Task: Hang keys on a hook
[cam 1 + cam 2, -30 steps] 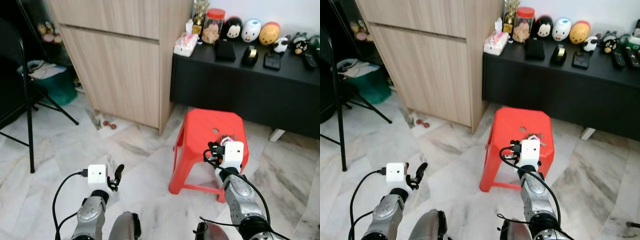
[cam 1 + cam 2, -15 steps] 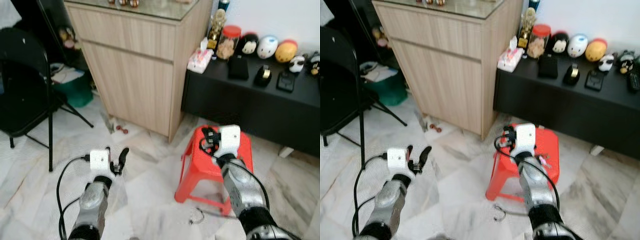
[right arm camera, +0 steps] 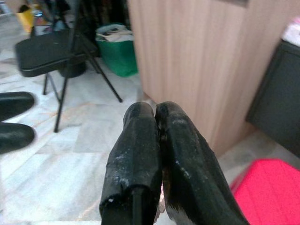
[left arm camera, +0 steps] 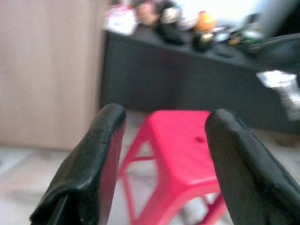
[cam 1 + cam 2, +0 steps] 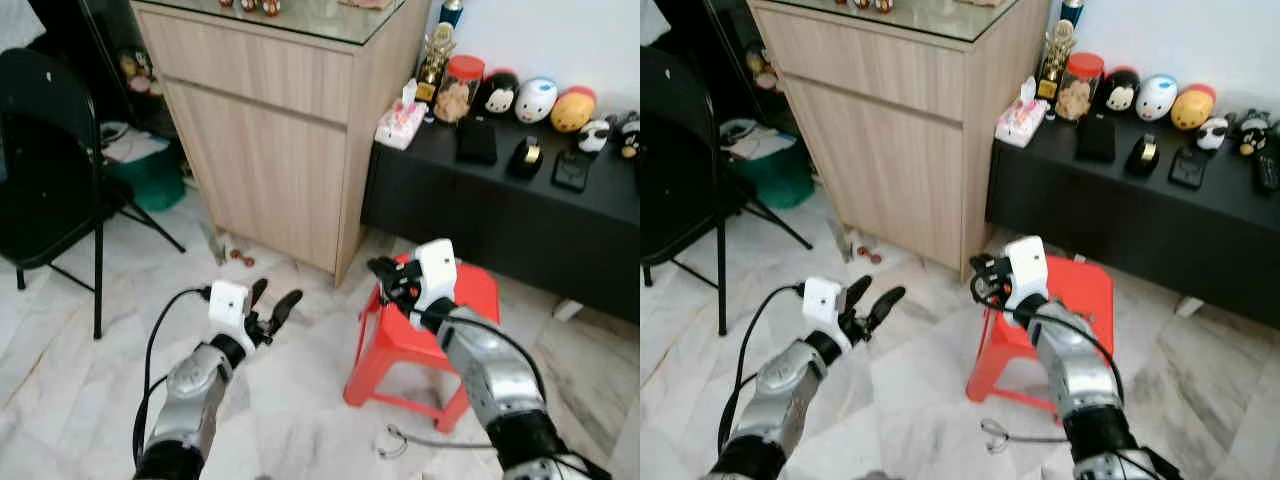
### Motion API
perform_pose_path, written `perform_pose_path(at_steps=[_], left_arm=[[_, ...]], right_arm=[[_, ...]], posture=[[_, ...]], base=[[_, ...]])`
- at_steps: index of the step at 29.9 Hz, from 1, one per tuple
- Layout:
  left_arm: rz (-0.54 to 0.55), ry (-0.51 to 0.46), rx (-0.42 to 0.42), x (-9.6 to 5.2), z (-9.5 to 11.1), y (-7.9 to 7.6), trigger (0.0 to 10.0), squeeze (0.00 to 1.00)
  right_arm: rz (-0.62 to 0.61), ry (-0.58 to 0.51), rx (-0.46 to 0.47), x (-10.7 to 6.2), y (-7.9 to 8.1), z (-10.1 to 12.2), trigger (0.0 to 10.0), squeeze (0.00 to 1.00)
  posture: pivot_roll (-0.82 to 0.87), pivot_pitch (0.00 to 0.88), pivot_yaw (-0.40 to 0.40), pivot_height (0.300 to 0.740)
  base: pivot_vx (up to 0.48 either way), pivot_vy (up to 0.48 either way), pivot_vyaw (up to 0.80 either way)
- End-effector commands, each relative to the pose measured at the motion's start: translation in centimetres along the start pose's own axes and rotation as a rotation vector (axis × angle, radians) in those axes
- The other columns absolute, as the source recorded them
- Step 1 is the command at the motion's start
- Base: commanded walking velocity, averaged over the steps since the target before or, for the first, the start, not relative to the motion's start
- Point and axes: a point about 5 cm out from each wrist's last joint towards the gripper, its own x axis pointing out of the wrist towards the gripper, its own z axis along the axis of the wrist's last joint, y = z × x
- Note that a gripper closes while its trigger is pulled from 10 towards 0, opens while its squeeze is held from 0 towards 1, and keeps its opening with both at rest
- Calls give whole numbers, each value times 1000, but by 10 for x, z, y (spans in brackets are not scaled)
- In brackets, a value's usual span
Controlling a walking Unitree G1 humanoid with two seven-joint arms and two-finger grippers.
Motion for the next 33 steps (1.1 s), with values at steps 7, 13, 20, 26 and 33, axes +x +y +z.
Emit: perform_pose_path(at_steps=[7, 13, 20, 26, 33], left_arm=[[-285, 28, -170, 0, 20, -30, 10000, 0], [-383, 75, -236, -3, 20, -38, 10000, 0], [-445, 182, -181, -11, 9, -49, 10000, 0], [-474, 227, -184, -14, 11, -53, 10000, 0], [-491, 233, -177, -17, 14, -54, 10000, 0]], right_arm=[[152, -104, 49, -4, 18, 20, 10000, 0], [180, -139, 60, -4, 23, 23, 10000, 0], [348, -114, 130, -8, 45, 21, 10000, 0], [487, -104, 178, -19, 53, 13, 10000, 0], [483, -77, 158, -23, 45, 8, 10000, 0]], posture=[[104, 102, -34, 740], [105, 98, -28, 740], [107, 97, -35, 740], [109, 92, -43, 740], [107, 92, -45, 740]], base=[[0, 0, 0], [0, 0, 0], [0, 0, 0], [0, 0, 0], [0, 0, 0]])
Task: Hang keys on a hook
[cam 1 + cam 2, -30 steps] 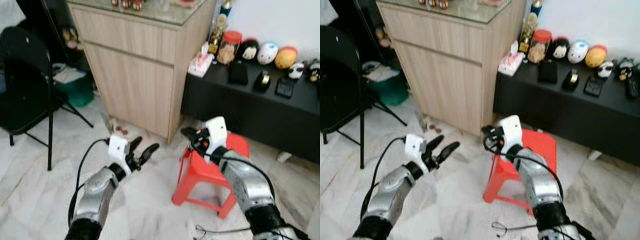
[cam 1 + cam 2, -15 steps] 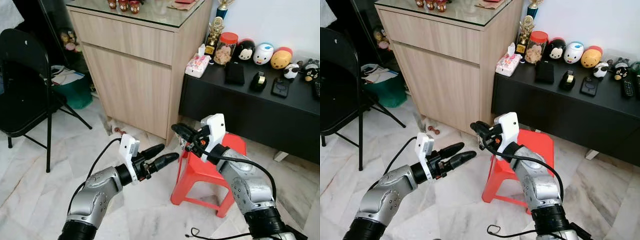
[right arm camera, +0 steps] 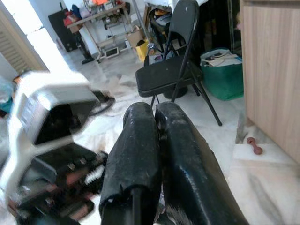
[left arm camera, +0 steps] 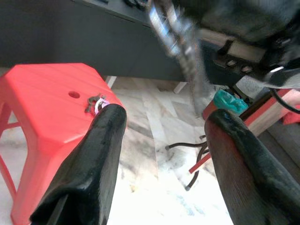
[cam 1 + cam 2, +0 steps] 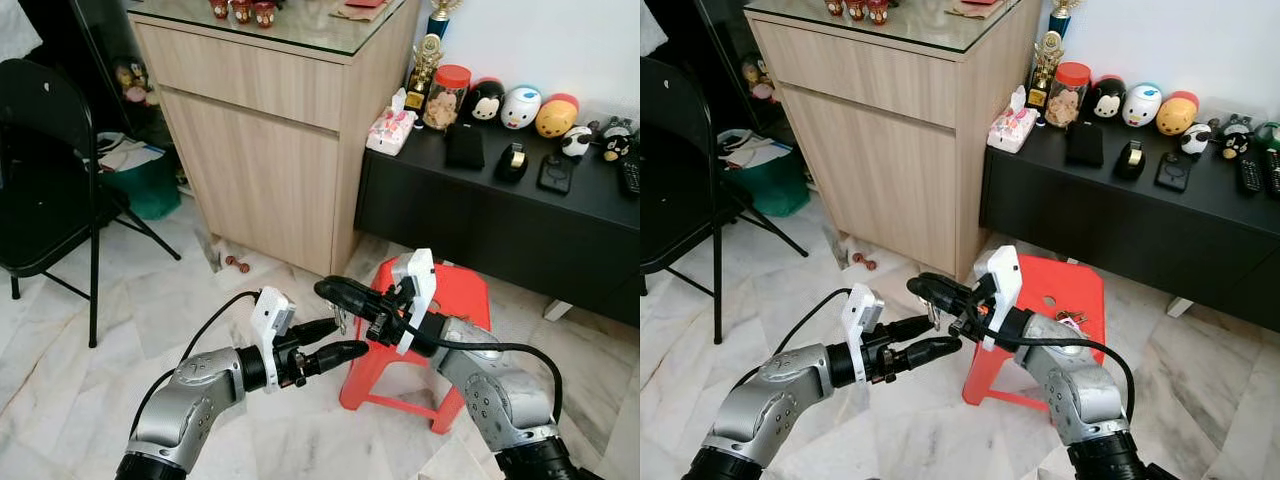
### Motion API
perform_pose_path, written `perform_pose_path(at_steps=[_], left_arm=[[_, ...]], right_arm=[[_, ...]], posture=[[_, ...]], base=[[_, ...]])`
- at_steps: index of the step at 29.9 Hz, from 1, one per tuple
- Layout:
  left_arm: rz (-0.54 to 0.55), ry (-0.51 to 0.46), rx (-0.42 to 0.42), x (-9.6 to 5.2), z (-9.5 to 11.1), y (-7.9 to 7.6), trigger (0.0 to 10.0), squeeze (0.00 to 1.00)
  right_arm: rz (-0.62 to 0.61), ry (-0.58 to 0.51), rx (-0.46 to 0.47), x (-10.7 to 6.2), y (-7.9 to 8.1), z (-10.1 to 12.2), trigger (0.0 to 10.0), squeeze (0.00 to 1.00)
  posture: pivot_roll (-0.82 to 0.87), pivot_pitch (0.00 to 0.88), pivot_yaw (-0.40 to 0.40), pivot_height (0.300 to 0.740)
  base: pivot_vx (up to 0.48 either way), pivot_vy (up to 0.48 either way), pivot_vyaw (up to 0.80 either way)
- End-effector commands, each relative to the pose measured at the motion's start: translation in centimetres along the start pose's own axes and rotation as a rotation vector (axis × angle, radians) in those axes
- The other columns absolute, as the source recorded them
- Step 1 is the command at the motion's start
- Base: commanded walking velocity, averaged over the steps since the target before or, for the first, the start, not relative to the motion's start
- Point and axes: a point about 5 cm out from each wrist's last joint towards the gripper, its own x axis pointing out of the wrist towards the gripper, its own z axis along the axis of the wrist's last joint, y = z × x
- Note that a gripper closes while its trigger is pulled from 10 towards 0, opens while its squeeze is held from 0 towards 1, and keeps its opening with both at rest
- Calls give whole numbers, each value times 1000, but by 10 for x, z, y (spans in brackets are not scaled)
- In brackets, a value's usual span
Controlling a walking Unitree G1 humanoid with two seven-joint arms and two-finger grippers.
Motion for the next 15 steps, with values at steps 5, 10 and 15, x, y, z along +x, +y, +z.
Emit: perform_pose_path(at_steps=[5, 10, 15], left_arm=[[-43, 1, -22, -6, 3, -6, 10000, 0], [-96, 3, -40, -8, 4, -11, 10000, 0], [-92, -4, -49, -7, 5, -10, 10000, 0]], right_arm=[[6, 11, 2, -5, -1, -3, 10000, 0], [-8, 16, 13, -7, -4, -8, 10000, 0], [-14, 6, 44, -9, -4, -13, 10000, 0]], posture=[[109, 92, -45, 740], [111, 90, -41, 740], [109, 91, -41, 740]], base=[[0, 0, 0], [0, 0, 0], [0, 0, 0]])
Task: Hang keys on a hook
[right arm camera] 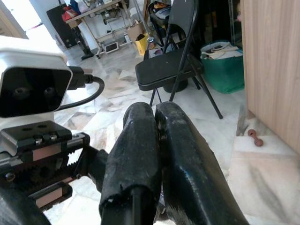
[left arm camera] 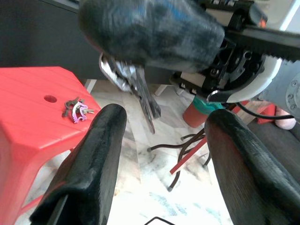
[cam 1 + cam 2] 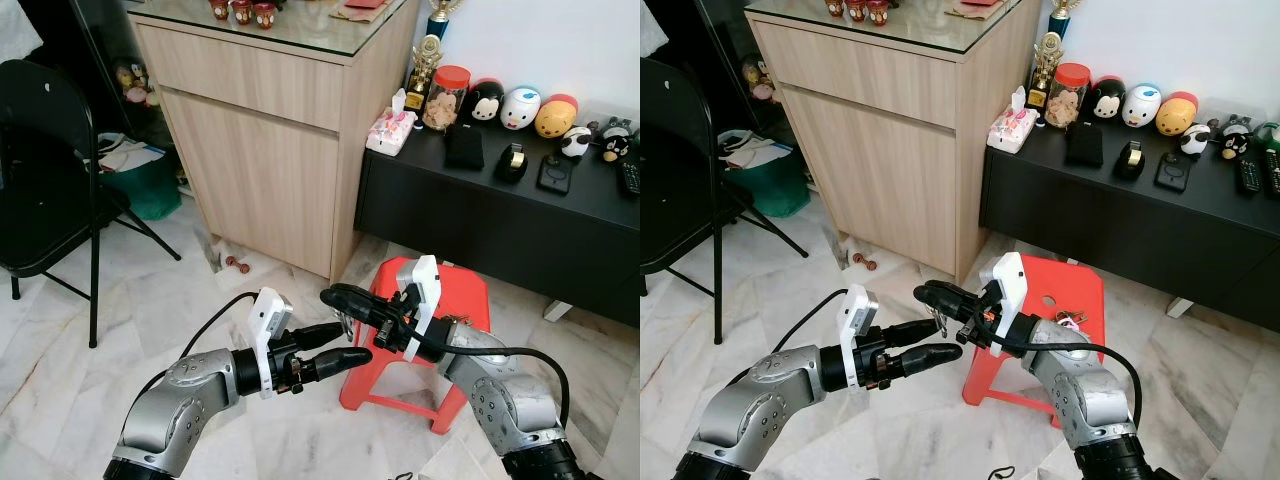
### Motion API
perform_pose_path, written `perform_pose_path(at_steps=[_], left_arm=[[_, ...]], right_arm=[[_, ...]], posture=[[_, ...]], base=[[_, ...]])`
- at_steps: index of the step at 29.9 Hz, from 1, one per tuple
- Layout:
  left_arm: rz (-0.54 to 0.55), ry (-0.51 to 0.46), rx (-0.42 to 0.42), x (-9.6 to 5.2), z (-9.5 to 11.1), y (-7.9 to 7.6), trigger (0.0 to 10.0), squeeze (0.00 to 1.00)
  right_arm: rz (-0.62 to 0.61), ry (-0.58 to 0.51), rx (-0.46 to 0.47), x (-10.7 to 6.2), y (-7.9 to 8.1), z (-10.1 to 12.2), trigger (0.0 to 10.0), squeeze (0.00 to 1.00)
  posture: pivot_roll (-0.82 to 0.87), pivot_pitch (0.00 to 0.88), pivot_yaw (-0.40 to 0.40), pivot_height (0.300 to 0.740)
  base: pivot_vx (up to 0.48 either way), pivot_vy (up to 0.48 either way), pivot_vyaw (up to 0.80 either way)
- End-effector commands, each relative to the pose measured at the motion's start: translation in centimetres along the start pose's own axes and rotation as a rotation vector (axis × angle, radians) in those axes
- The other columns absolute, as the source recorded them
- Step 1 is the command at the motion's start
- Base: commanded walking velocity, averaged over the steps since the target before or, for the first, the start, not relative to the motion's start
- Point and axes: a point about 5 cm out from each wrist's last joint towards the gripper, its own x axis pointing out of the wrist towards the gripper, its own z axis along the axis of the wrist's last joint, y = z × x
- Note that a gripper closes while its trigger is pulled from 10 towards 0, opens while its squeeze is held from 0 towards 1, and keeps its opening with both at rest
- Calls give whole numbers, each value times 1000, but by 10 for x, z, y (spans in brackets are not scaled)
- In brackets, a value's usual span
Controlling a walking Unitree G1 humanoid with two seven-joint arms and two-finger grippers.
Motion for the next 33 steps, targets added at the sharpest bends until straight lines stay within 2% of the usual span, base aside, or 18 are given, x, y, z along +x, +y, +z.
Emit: perform_pose_path(at_steps=[1, 5, 6, 7, 8, 9, 33], left_arm=[[-5, 3, -9, -1, 0, -1, 10000, 0], [6, -2, -19, -1, 1, 0, 10000, 0], [10, -4, -21, -1, 0, 0, 9020, 0], [11, -4, -24, -1, 0, 0, 4039, 0], [12, -3, -24, -1, 0, 0, 4039, 0], [16, -5, -27, -1, -1, 1, 0, 0], [18, -26, -31, 1, 0, 0, 0, 0]], right_arm=[[-8, -14, 20, -3, -1, -3, 10000, 0], [8, -16, 27, -4, 0, -3, 10000, 0], [11, -17, 29, -4, 0, -2, 10000, 0], [12, -19, 30, -4, 0, -2, 10000, 0], [9, -21, 29, -5, -1, -2, 10000, 0], [10, -20, 28, -5, -1, -1, 10000, 0], [37, -20, 35, -5, 1, 0, 10000, 0]], posture=[[109, 90, -41, 740], [108, 91, -41, 740], [108, 92, -41, 740], [108, 92, -41, 740], [107, 92, -41, 740], [107, 93, -44, 740], [107, 93, -46, 740]], base=[[0, 0, 0], [0, 0, 0], [0, 0, 0], [0, 0, 0], [0, 0, 0], [0, 0, 0], [0, 0, 0]])
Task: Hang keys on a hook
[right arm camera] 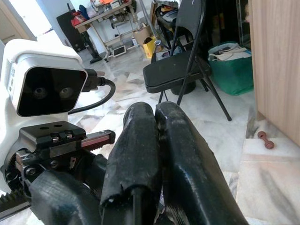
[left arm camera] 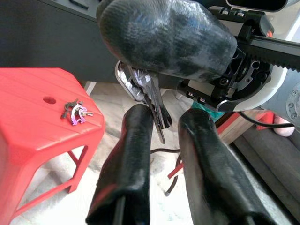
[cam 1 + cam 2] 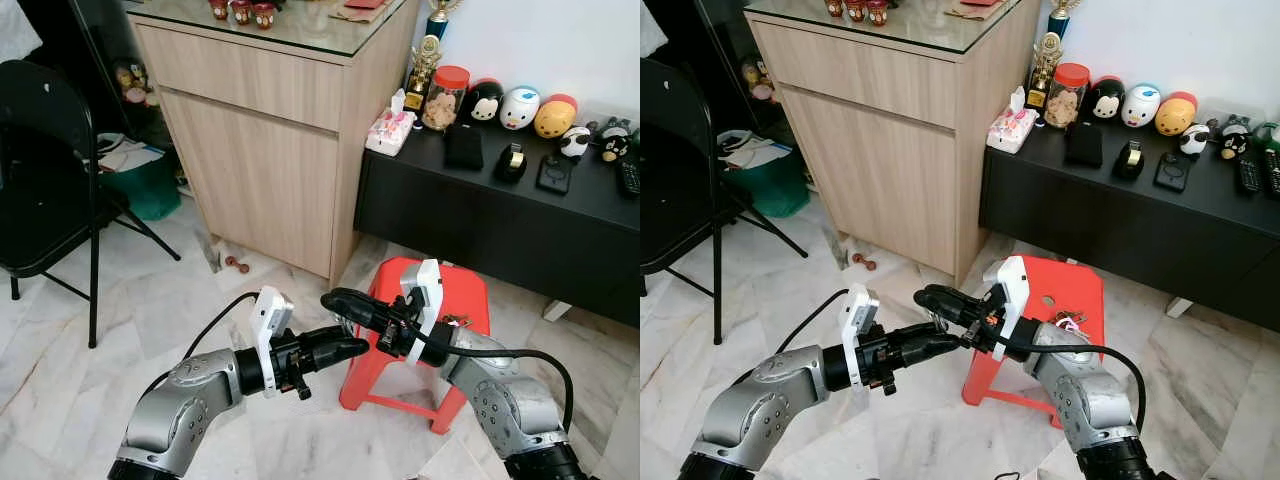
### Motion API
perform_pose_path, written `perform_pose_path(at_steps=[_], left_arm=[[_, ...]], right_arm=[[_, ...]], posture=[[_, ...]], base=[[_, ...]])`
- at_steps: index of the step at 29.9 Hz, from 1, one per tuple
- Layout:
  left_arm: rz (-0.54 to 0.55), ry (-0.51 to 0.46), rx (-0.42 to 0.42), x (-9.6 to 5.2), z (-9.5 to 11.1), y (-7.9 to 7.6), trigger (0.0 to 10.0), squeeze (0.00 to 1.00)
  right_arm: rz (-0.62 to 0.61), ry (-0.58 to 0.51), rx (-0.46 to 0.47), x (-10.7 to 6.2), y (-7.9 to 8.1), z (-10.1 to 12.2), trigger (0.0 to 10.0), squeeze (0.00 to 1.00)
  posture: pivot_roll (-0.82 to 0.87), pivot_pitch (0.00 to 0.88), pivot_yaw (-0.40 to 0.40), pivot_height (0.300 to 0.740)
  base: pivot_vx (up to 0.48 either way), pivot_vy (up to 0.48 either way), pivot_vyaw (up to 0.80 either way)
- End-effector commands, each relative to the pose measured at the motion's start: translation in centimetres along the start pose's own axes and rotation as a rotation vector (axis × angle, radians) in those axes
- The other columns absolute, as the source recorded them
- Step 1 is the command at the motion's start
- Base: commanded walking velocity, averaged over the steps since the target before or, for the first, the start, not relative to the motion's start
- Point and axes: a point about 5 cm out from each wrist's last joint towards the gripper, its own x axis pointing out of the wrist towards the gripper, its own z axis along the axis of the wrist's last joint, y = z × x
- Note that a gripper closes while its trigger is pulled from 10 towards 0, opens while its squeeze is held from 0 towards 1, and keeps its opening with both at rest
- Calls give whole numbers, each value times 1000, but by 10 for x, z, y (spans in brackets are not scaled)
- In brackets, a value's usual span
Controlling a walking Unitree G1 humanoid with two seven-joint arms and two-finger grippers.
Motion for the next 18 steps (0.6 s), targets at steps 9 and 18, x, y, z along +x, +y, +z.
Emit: perform_pose_path(at_steps=[9, 18], left_arm=[[5, -3, -2, 0, -1, 0, 0, 0], [14, -3, -3, -1, -1, 1, 0, 0]], right_arm=[[-1, -2, 7, -3, 0, 0, 10000, 0], [-6, 9, -11, -2, -1, 0, 10000, 0]], posture=[[107, 94, -47, 740], [107, 95, -48, 740]], base=[[0, 0, 0], [0, 0, 0]])
